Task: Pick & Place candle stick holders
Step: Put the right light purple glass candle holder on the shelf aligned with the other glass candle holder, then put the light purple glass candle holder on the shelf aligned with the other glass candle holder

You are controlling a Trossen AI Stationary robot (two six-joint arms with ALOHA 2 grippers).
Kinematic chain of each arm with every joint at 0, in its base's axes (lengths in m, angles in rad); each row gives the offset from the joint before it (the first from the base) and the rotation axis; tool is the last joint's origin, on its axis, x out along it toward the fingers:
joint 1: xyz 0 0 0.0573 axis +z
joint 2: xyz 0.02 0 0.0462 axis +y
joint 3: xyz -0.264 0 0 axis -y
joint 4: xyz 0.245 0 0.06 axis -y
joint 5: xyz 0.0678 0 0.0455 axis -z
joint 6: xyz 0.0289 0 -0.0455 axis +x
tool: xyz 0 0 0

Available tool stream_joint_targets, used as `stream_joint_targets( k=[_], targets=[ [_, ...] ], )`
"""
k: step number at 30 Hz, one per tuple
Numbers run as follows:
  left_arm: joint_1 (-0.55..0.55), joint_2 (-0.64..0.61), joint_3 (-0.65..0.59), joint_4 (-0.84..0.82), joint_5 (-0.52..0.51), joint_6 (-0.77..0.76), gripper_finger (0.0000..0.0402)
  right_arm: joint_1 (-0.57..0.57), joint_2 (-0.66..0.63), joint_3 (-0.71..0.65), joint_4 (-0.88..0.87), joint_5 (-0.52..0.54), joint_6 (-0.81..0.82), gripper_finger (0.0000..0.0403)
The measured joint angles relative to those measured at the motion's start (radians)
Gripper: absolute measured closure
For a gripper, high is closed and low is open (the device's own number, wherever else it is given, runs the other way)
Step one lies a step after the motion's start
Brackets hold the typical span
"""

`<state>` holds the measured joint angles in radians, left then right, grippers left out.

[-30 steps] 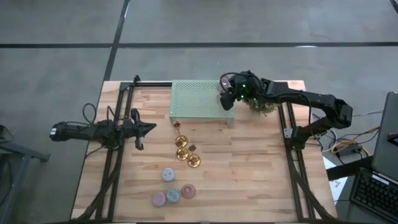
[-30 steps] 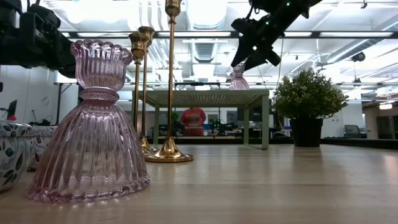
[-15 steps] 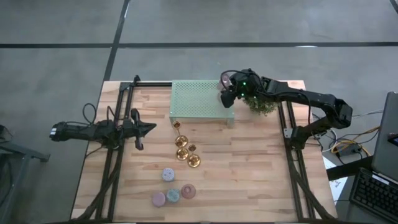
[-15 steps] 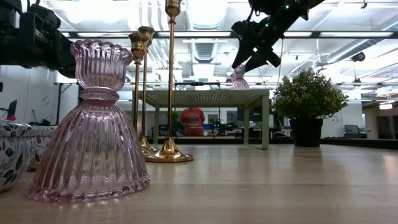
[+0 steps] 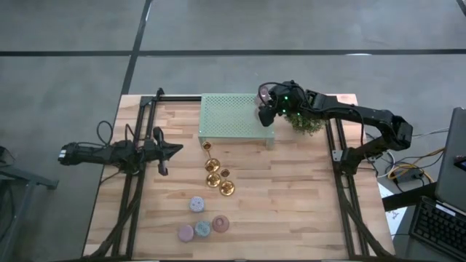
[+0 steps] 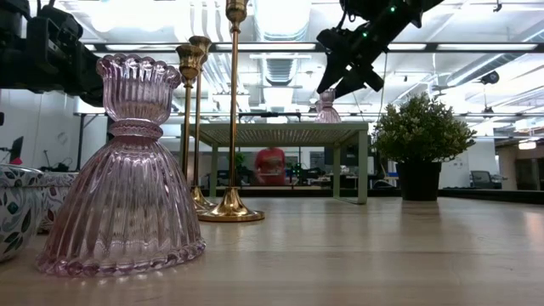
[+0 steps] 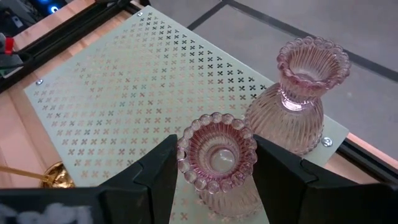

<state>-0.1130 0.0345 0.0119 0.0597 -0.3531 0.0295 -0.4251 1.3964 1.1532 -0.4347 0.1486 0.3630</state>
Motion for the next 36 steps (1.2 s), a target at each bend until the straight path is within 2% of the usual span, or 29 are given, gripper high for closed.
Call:
stream_joint_targets(
  k=[20,27,36],
  targets=[
    [0.000,0.000,0.000,0.000,0.000,0.000,0.0392,0.002,-0.037,-0.002,0.003,0.000,-0.039,0.0121],
    [0.000,0.000,0.000,0.000,0.000,0.000,0.0392,0.012,-0.102,-0.002,-0.005,-0.003,-0.053,0.0106],
    [0.000,0.000,0.000,0.000,0.000,0.000,0.0392,0.121,-0.166,-0.002,-0.005,-0.026,-0.084,0.0112]
  ],
)
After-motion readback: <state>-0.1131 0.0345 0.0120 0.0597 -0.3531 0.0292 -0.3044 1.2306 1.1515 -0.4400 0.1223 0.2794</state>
